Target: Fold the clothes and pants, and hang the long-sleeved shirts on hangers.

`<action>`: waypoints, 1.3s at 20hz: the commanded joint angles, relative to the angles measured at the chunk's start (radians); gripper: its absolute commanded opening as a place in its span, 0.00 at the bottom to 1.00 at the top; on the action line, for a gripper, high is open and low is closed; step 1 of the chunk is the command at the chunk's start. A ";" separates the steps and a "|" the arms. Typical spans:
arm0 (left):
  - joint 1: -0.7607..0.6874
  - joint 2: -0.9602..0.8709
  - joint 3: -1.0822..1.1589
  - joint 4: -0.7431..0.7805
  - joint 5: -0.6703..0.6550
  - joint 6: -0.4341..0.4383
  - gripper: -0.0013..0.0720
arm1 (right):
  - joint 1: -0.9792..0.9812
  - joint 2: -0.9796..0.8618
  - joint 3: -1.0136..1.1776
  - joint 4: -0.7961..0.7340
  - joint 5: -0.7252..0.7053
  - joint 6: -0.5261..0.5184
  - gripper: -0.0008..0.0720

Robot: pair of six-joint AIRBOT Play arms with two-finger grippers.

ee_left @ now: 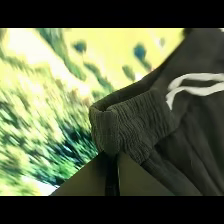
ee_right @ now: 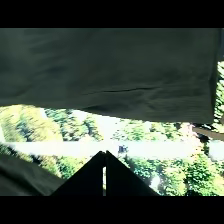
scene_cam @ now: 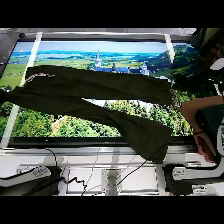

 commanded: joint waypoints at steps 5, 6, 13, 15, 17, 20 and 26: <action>0.123 0.134 -0.013 0.119 -0.204 0.019 0.07 | 0.002 0.380 -0.269 -0.031 0.004 -0.100 0.03; 0.134 0.124 -0.021 0.119 -0.208 0.019 0.07 | 0.002 0.443 -0.343 -0.033 0.004 -0.100 0.03; 0.129 0.087 -0.034 0.117 -0.209 0.022 0.07 | 0.002 0.610 -0.698 -0.125 0.084 -0.133 0.50; 0.129 0.087 -0.034 0.117 -0.209 0.022 0.07 | -0.011 0.563 -0.730 -0.257 0.084 -0.133 0.62; 0.129 0.087 -0.034 0.117 -0.209 0.022 0.07 | -0.063 0.491 -0.742 -0.272 0.087 -0.156 0.72; 0.129 0.085 -0.034 0.117 -0.209 0.022 0.07 | -0.140 0.376 -0.742 -0.227 0.087 -0.212 0.72; 0.129 0.082 -0.034 0.117 -0.209 0.022 0.07 | -0.196 0.238 -0.742 -0.132 -0.002 -0.436 0.72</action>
